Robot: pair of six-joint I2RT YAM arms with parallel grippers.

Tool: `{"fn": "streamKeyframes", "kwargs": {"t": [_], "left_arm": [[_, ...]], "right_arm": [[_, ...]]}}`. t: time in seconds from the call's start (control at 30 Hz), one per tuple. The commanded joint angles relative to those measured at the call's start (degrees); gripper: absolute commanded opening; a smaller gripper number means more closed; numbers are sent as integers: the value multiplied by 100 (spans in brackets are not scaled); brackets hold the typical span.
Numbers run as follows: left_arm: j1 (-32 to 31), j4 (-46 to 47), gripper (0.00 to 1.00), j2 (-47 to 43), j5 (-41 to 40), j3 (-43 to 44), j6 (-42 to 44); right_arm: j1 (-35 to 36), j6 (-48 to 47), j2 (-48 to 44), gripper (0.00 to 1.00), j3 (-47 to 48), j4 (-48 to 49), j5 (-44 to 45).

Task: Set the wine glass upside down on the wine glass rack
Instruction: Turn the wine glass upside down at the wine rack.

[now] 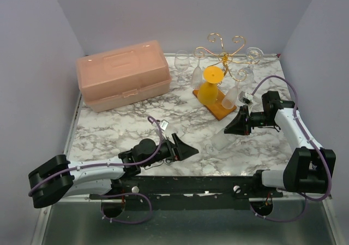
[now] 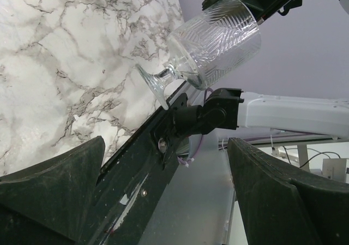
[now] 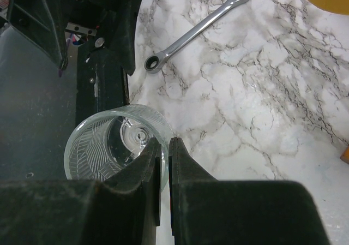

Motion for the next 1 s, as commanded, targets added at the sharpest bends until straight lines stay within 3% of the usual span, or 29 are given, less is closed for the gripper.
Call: {"fn": "streamKeyframes", "kwargs": {"t": [0.0, 0.97], "left_arm": [[-49, 566, 97, 261, -65, -62, -92], [-63, 218, 97, 612, 135, 350, -50]], "right_arm": [[38, 6, -104, 0, -65, -110, -520], [46, -10, -56, 0, -52, -125, -737]]}}
